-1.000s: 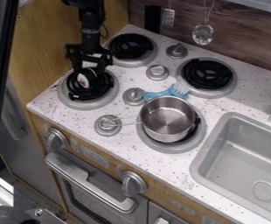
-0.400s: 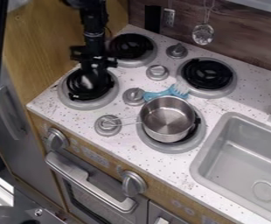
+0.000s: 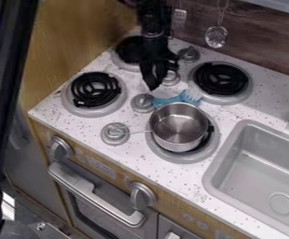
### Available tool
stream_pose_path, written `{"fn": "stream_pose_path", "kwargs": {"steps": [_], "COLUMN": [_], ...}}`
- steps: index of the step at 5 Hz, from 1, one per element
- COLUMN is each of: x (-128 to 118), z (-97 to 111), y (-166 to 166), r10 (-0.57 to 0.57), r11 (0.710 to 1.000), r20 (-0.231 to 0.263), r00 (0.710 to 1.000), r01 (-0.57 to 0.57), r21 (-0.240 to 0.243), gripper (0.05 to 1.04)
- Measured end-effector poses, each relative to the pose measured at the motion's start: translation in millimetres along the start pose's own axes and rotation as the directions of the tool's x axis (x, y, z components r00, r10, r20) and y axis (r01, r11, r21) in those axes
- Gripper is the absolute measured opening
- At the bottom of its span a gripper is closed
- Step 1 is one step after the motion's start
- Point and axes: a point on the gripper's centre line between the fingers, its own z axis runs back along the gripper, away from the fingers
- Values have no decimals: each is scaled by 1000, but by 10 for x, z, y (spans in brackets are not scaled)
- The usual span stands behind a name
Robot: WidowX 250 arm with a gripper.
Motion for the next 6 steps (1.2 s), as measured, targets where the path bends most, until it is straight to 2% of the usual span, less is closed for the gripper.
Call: {"fn": "stream_pose_path", "kwargs": {"steps": [1,2,3,4,5,6], "x": [2,78,154,142,-53,-185], "z": [0,0,63,66,64,478], "y": [-30,31,58,102,43,48], "r10": [-2,39,62,60,73,84], "r11": [1000,998,997,997,997,996], "r20": [-3,48,66,61,-11,2], "r00": [1000,998,996,996,997,996], "r01": [2,-41,-65,-63,-73,-84], "r21": [6,51,41,52,23,19], "gripper": [395,463,756,989,999,998]}}
